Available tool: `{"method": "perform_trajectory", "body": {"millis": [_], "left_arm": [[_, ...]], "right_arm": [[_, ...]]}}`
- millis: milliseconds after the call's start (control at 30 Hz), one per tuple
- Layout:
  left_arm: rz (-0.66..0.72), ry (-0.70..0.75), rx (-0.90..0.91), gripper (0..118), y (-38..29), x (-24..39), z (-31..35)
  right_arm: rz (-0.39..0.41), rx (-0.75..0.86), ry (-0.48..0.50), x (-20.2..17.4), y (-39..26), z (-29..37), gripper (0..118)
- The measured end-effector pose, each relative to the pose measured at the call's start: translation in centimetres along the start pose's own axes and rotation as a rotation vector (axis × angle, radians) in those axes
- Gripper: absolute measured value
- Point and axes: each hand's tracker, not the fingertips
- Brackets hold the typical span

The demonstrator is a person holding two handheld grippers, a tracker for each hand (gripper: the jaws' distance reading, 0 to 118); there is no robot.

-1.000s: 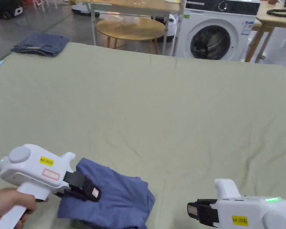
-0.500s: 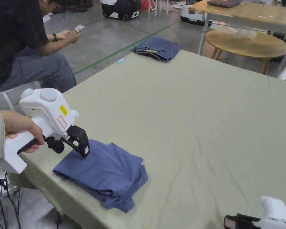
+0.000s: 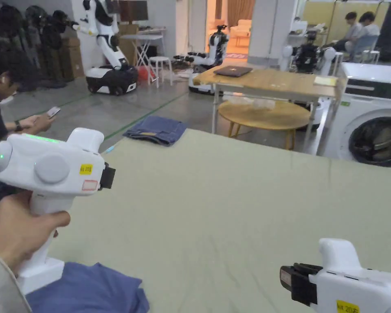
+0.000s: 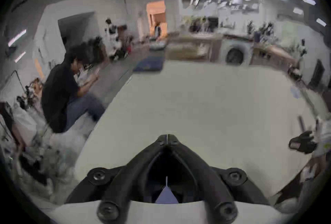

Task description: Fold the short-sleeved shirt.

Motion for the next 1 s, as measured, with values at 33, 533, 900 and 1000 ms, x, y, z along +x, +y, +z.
{"method": "perform_trajectory", "body": {"millis": [33,533,900,1000], "left_arm": [[0.021,-0.020,0.053,0,0.7,2.2,0.0],[-0.060,-0.085,0.574,0,8.7,24.3,9.4],[-0.034,-0.079,0.577,0,10.0,24.7,11.0],[-0.016,-0.075,0.598,38,9.9,24.4,11.1]], "right_arm": [[0.015,0.055,-0.040,0.2,0.9,1.8,0],[0.023,0.623,-0.602,5.7,11.4,24.9,0],[0.007,0.634,-0.646,6.6,11.3,26.6,0],[0.008,0.643,-0.633,6.6,11.4,26.5,32]]}}
